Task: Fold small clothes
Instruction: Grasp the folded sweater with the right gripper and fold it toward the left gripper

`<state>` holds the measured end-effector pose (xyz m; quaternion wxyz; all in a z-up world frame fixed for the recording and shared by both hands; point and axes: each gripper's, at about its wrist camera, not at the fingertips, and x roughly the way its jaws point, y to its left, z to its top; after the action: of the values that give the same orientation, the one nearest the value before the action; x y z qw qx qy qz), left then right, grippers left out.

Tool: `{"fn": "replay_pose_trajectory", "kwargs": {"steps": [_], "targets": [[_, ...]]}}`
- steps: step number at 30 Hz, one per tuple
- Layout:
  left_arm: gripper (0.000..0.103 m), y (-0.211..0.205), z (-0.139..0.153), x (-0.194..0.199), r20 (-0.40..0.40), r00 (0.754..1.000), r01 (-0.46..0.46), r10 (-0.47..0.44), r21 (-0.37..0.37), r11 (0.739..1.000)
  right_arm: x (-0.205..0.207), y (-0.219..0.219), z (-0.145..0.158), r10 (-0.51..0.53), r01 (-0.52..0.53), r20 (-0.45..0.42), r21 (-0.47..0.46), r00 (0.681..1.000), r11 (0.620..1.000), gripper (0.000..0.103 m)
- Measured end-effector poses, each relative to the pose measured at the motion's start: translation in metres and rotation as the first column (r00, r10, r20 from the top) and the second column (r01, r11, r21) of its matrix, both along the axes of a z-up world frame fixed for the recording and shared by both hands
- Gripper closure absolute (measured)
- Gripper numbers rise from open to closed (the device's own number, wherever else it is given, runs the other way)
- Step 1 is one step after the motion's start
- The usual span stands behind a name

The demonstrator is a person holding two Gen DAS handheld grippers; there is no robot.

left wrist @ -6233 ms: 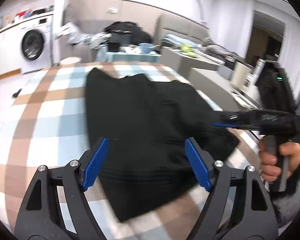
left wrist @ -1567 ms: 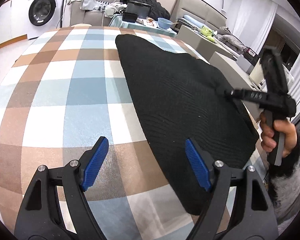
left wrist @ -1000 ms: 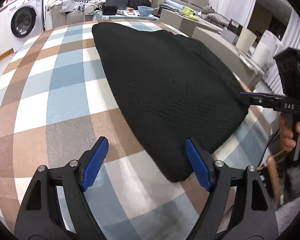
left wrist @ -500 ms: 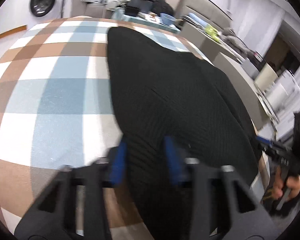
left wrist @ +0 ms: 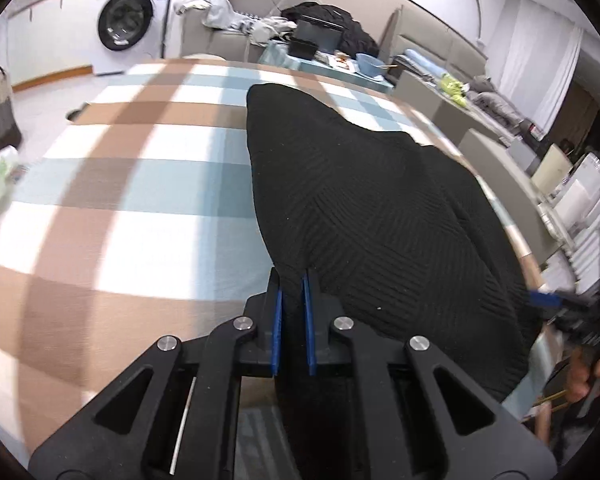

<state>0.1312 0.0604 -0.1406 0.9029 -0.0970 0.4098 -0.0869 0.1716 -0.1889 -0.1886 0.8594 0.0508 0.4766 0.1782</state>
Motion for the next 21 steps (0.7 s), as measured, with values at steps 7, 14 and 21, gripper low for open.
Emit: {"fn": "replay_pose_trajectory", "kwargs": {"steps": [7, 14, 21], "targets": [[0.092, 0.014, 0.0, 0.0, -0.006, 1.0, -0.019, 0.019, -0.025, 0.999, 0.04, 0.015, 0.014, -0.013, 0.004, 0.046, 0.197, 0.999, 0.98, 0.055], [0.047, 0.016, 0.006, -0.005, 0.029, 1.0, -0.01, 0.013, -0.09, 0.996, 0.115, 0.033, -0.023, -0.049, 0.093, -0.138, 0.335, 0.989, 0.938, 0.053], [0.041, 0.02, 0.011, -0.007, 0.056, 0.998, -0.017, 0.023, -0.108, 0.994, 0.144, 0.062, -0.023, -0.047, 0.075, -0.116, 0.257, 0.992, 0.963, 0.08]]}}
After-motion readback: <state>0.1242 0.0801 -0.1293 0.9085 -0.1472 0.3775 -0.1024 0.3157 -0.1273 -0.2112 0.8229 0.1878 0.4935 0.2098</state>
